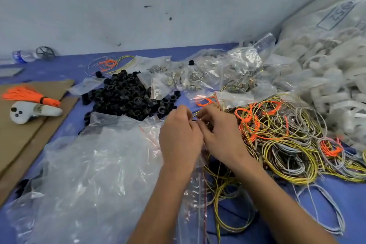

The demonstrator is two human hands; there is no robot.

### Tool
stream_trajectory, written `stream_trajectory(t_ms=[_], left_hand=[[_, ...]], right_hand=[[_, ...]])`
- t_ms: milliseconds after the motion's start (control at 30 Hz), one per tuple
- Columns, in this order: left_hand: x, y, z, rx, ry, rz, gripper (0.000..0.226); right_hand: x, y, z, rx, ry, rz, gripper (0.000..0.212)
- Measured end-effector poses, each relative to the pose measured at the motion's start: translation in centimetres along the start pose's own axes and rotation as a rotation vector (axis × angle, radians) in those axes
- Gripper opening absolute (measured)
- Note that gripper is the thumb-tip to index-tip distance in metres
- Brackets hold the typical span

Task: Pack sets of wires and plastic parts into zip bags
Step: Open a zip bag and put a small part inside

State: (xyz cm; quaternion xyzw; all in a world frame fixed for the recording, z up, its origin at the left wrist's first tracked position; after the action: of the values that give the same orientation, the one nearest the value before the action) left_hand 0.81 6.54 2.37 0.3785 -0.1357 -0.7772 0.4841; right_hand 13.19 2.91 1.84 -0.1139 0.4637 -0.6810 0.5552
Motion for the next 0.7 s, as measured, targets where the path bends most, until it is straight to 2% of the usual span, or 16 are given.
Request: stream_trajectory(t_ms=[133,333,467,567,633,700], left_hand=[[0.9,-1.9,0.0,-0.090,0.042,-0.121,0.004],[1.1,-5.6,0.7,0.163,0.247,-0.008,0.011],[1.3,-7.2,-0.2,0.284,0.281,0.139,0.012],[1.4,-7.4,-0.6,0.337,0.260,0.182,0.015],[1.3,-6.9,-0.6,0.353,0.215,0.175,0.025],[1.0,-6.2,-0.3,0.312,0.167,0.150,0.039]], right_hand=[[-0.1,0.8,-1.8,0.140,-0.046,0.062,0.006],[0.4,2.0,-3.3,0.197,-0.157,0.051,0.018],[0.6,1.9,-3.3,-0.007,-0.210,-0.049,0.023],[1.1,1.9,-4.2,-0.172,-0.313,-0.154,0.030],[1.2,1.6,-4.5,-0.261,-0.349,-0.182,0.040],[1.0,1.0,-4.0,-0.319,-0.310,-0.133,0.043]])
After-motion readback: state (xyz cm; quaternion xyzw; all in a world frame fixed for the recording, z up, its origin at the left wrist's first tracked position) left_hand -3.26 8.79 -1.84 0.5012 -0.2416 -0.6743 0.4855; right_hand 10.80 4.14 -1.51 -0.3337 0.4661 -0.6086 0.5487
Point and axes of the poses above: each hand's wrist, its own x-axis away from the middle knuckle, its own z-axis out of the back of the hand, y = z × x, the point moved 7 cm from there along -x, towards the middle knuckle, and after that the axes turned 11 degrees about -z, right-handed, at the moved point
